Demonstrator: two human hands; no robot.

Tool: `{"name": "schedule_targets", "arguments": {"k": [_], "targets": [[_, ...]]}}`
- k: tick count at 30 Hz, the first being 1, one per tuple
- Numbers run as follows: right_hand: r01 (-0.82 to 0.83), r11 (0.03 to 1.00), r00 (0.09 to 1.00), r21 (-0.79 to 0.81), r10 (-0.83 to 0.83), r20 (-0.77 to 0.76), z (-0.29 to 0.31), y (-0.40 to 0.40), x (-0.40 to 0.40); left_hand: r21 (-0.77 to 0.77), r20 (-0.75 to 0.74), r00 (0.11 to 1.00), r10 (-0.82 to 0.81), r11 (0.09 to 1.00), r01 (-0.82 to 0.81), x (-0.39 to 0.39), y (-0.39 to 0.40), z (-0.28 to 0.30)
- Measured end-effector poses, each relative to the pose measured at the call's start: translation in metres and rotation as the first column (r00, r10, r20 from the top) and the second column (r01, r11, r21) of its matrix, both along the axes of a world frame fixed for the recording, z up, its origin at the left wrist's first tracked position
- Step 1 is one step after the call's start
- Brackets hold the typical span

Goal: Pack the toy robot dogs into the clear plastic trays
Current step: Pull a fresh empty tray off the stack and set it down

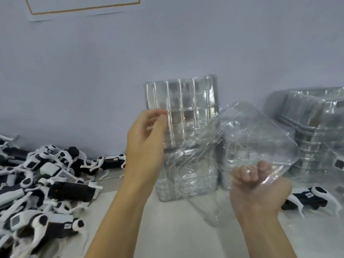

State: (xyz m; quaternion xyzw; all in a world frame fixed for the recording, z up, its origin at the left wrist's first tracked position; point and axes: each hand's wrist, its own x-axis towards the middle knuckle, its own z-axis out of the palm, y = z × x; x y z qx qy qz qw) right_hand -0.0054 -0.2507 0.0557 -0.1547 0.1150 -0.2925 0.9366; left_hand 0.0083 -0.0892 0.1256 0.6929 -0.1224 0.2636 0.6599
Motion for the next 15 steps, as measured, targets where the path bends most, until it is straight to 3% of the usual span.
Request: {"name": "schedule_targets", "arguments": {"k": [3, 7, 12, 15], "targets": [[0.011, 0.996, 0.999, -0.087, -0.013, -0.03, -0.004, 0.012, 0.001, -0.205, -0.201, 0.97, -0.138, 0.974, 0.096, -0.015, 0.01, -0.045], [0.027, 0.989, 0.998, -0.142, -0.034, -0.043, -0.012, 0.028, 0.003, -0.285, -0.374, 0.899, -0.229, 0.951, 0.124, -0.023, 0.013, -0.084], [-0.005, 0.975, 0.999, -0.224, -0.005, -0.046, -0.023, 0.035, 0.007, -0.467, -0.391, 0.864, -0.318, 0.877, 0.111, -0.017, 0.022, -0.096], [-0.032, 0.942, 0.999, -0.333, 0.022, -0.033, -0.025, 0.036, 0.007, -0.514, -0.324, 0.911, -0.257, 0.856, 0.059, -0.014, 0.032, -0.098]]}}
